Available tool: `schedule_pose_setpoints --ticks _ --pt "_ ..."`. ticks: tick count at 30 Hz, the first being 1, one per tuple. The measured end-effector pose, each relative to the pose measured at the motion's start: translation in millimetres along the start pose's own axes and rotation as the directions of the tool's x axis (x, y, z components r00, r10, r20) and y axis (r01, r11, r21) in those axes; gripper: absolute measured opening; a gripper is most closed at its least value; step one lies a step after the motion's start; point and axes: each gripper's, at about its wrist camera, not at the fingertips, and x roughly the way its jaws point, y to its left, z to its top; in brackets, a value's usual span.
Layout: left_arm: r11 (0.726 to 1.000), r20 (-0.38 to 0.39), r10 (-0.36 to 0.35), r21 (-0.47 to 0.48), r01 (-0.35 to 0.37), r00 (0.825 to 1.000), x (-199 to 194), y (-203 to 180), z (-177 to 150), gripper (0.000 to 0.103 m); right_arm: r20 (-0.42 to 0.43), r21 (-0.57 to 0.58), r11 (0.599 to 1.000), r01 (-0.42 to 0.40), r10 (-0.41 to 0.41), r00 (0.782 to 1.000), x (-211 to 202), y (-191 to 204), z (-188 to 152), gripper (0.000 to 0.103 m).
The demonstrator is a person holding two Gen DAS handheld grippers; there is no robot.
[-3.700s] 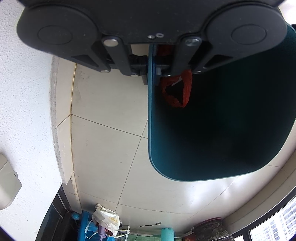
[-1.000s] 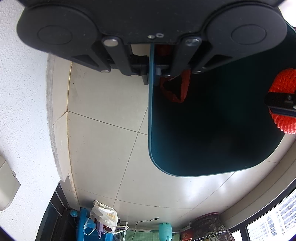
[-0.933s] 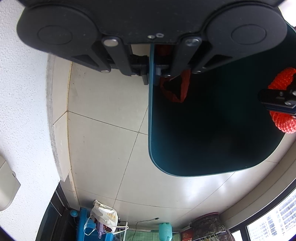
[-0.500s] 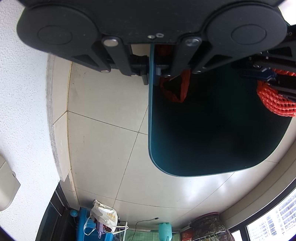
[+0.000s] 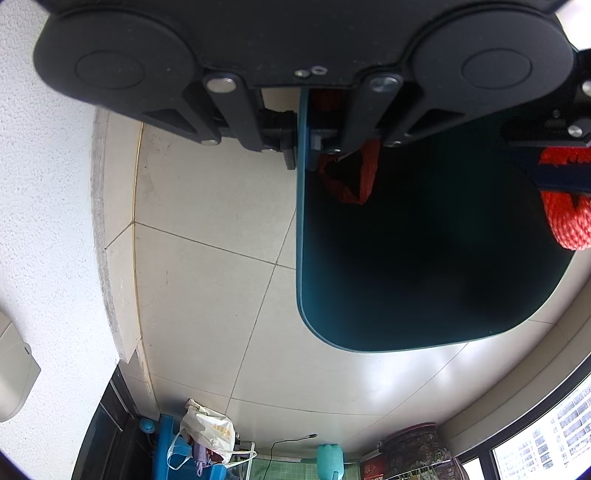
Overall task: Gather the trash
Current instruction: 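Open the left gripper to release the foam net into the bin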
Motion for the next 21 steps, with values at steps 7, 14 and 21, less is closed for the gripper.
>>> schedule_pose_setpoints --ticks 7,14,21 --pt "1.0 0.053 0.017 0.018 -0.018 0.998 -19.8 -4.3 9.9 0.075 0.0 0.004 1.0 -0.002 0.002 1.0 0.0 -0.6 0.4 0.003" --pt "0.999 0.064 -0.013 0.031 0.011 0.998 -17.4 -13.0 12.8 0.075 0.0 0.006 1.0 -0.006 0.006 1.0 0.0 -1.8 0.3 0.004" --pt "0.999 0.024 -0.02 0.04 0.019 1.0 8.2 -19.7 7.4 0.075 0.0 0.006 1.0 -0.01 0.01 1.0 0.4 -4.7 -0.4 0.004"
